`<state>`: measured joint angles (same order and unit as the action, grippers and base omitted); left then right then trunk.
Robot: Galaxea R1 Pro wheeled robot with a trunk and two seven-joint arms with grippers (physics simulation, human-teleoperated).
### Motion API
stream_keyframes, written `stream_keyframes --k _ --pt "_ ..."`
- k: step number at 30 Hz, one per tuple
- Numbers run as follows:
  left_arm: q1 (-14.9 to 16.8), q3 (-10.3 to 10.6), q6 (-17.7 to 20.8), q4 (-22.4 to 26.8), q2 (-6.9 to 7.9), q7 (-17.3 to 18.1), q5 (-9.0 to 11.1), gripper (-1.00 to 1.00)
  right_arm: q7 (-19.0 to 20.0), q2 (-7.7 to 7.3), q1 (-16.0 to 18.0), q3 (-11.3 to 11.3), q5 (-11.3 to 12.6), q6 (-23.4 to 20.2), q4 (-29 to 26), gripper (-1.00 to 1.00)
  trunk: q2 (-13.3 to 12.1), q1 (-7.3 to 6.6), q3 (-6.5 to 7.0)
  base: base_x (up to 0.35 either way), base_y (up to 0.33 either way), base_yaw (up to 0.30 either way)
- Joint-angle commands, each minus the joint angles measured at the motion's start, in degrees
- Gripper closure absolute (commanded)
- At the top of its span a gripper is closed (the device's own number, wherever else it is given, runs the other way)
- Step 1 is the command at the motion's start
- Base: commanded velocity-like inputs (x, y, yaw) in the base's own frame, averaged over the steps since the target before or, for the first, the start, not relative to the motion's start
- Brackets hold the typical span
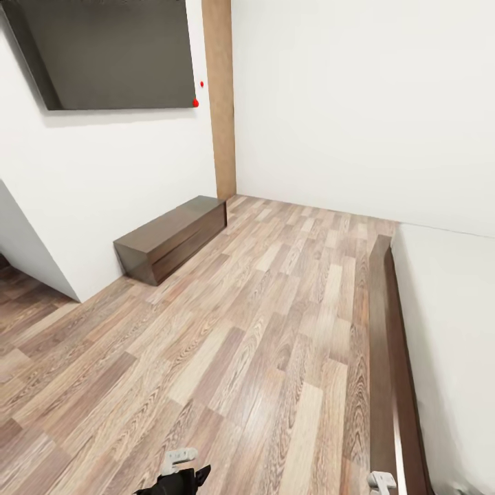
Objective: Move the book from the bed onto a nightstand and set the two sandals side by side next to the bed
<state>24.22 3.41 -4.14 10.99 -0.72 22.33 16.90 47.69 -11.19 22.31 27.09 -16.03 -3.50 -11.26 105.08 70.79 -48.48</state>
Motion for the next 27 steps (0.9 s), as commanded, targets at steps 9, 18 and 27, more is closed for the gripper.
stream_keyframes --k 9,18,27 --pt "0.05 0.36 -0.25 -0.09 0.02 0.08 0.42 -1.00 0.30 0.02 0.03 0.51 -0.41 -0.37 -0.08 -1.00 -2.00 -1.11 0.86 0.000 0.000 0.000" --pt "0.04 0.36 -0.25 -0.09 0.02 0.08 0.43 -1.00 0.30 -0.03 0.03 0.51 -0.41 -0.34 -0.08 -1.00 -2.00 -1.11 0.86 0.000 0.000 0.000" --pt "0.04 0.36 -0.25 -0.09 0.02 0.08 0.42 -1.00 0.30 0.00 0.05 0.51 -0.41 -0.36 -0.08 -1.00 -5.61 -3.09 2.47 0.000 0.000 0.000"
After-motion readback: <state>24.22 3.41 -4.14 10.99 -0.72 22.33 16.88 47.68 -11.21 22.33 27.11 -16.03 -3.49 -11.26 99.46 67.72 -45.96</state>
